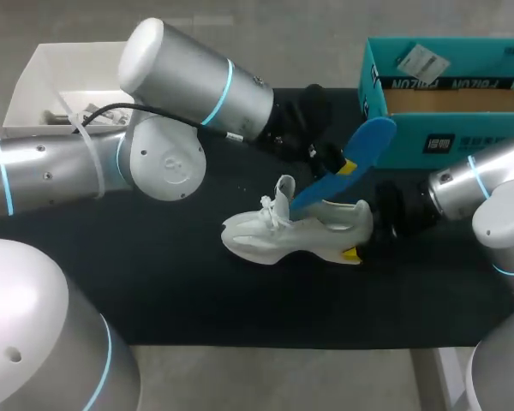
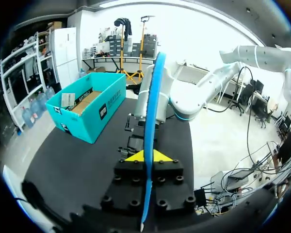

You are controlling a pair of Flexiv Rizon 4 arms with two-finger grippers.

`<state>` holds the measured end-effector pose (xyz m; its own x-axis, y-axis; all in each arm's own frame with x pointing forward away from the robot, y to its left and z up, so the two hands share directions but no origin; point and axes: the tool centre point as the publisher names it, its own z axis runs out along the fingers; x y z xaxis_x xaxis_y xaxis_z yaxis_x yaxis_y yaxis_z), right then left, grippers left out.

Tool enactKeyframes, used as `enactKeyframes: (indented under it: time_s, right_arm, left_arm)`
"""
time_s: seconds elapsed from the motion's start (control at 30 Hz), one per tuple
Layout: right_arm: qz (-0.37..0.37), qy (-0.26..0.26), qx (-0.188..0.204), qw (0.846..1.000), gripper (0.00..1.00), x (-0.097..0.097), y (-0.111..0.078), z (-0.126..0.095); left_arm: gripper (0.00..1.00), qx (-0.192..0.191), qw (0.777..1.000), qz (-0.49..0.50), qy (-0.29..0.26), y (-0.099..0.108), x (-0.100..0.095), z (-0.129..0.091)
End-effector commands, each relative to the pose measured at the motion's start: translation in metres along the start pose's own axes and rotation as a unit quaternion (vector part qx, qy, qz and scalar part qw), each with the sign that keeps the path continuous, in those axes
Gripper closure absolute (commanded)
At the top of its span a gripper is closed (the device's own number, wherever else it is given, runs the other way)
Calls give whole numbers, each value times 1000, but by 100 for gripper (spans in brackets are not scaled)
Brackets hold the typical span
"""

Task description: Take the shoe out of the shoebox, open the shoe tongue, remove and reinsert the insole, then place the shoe into the shoebox

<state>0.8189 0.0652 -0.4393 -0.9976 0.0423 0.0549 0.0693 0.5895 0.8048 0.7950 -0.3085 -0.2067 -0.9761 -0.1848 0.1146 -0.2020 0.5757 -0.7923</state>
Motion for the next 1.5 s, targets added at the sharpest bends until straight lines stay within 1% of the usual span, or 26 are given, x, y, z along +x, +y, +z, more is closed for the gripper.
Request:
enactKeyframes:
  time_s: [0.03, 0.13, 0.27, 0.37, 0.47, 1.2, 1.33, 1.4, 1.5]
  right_arm:
    - [0, -1, 1, 1000, 100, 1, -6, 6]
    - [0, -1, 1, 1000, 100, 1, -6, 6]
    - [0, -1, 1, 1000, 100, 1, -6, 6]
    - [0, -1, 1, 1000, 100, 1, -6, 6]
    - [0, -1, 1, 1000, 100, 1, -6, 6]
    - [0, -1, 1, 1000, 100, 1, -6, 6]
    - [0, -1, 1, 1000, 100, 1, -6, 6]
    - [0, -1, 1, 1000, 100, 1, -6, 6]
    - [0, -1, 1, 1000, 100, 1, -6, 6]
  left_arm:
    - [100, 21, 999, -1, 33, -17, 10, -39]
    - [100, 41, 998, 14, 47, -35, 21, -59]
    - [100, 56, 995, 46, 62, -51, 34, -80]
    - [100, 73, 993, 58, 75, -62, 42, -93]
    - [100, 90, 991, 56, 80, -67, 49, -107]
    - [100, 90, 991, 56, 80, -67, 49, -107]
    - [100, 135, 985, 8, 107, -81, 89, -129]
    - [100, 150, 982, -11, 117, -87, 105, -139]
    - [100, 147, 980, -34, 131, -90, 128, -151]
